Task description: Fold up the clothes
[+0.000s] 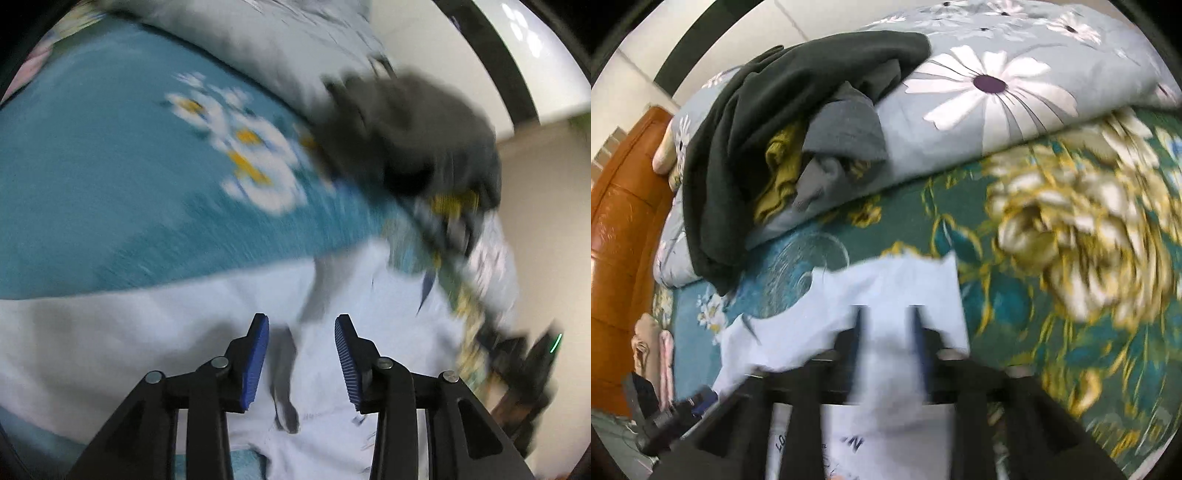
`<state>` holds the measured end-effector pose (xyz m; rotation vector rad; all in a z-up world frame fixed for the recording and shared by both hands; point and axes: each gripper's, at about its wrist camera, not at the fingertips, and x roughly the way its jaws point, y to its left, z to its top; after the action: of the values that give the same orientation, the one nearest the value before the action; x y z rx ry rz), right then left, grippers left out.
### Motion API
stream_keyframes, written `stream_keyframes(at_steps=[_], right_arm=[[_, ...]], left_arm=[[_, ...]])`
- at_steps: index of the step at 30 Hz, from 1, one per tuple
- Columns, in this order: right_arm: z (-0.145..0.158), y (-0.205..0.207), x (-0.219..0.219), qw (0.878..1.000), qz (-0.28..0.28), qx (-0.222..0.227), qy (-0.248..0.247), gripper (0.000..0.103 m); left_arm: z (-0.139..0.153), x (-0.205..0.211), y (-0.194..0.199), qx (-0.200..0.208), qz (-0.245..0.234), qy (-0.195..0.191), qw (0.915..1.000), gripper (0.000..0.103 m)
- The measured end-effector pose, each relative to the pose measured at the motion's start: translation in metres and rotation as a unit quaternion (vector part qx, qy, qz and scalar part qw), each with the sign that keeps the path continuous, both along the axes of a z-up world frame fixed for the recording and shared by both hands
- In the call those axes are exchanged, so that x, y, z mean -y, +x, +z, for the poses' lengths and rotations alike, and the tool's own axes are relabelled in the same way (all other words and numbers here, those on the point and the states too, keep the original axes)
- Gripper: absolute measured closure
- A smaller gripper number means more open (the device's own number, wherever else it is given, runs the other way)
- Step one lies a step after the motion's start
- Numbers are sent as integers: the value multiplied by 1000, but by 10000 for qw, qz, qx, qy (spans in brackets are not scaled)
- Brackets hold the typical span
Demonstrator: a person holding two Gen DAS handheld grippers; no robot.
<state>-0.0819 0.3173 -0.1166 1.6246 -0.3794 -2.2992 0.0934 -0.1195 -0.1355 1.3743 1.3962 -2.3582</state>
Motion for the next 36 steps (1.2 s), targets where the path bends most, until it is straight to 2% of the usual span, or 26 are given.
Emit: stream_keyframes(at_steps=[1, 2, 5, 7, 9, 11, 13, 18, 20, 22, 25, 26, 28, 29, 31, 32, 33, 36], right_arm=[[-2, 8, 0, 10000, 12, 40, -58, 43], [-3, 15, 0, 9999, 25, 80, -115, 43], [-3, 35, 0, 9996, 75, 181, -179, 42], [-4, 42, 3, 9987, 50, 333, -391, 42], [-2, 46, 12, 9979, 37, 396, -506, 42], [0, 51, 26, 9974, 111, 422, -570, 42], [3, 56, 45, 9970, 255, 417, -594, 42], [13, 71, 91, 9951, 632, 365, -663, 42], [19, 77, 104, 9943, 777, 317, -656, 42], [24, 83, 111, 9941, 851, 286, -603, 42], [30, 91, 121, 9937, 963, 239, -523, 42], [32, 93, 125, 9935, 1001, 223, -496, 42], [34, 98, 130, 9934, 1027, 224, -457, 42], [34, 100, 131, 9935, 1021, 238, -445, 42], [33, 104, 133, 9933, 1021, 276, -456, 42], [32, 107, 134, 9933, 1018, 299, -459, 42], [31, 108, 135, 9932, 1020, 323, -466, 42], [30, 113, 137, 9924, 1066, 347, -501, 42]], left_arm=[[12, 18, 11, -216, 162, 99, 9996, 61], [25, 36, 22, -418, 318, 90, 9986, 56], [64, 101, 79, -882, 897, -286, 9916, 40], [74, 143, 129, -813, 1365, -651, 9851, 37], [68, 167, 170, -522, 1793, -1025, 9770, 36], [60, 188, 208, -205, 2207, -1395, 9651, 36], [43, 196, 236, -59, 2423, -1526, 9581, 36], [5, 185, 260, 233, 2592, -2064, 9432, 38], [-7, 182, 260, 252, 2490, -2004, 9472, 38], [-19, 179, 260, 259, 2372, -1898, 9524, 43], [-39, 177, 258, 306, 2196, -1770, 9589, 65], [-42, 177, 256, 347, 2172, -1803, 9587, 72], [-43, 176, 253, 321, 2160, -1820, 9587, 77], [-43, 176, 251, 235, 2142, -1698, 9616, 85], [-43, 173, 244, 174, 2027, -1635, 9653, 90], [-43, 172, 239, 150, 1965, -1619, 9669, 100], [-40, 171, 239, 107, 1970, -1604, 9671, 103], [-30, 168, 242, -44, 2052, -1556, 9663, 103]])
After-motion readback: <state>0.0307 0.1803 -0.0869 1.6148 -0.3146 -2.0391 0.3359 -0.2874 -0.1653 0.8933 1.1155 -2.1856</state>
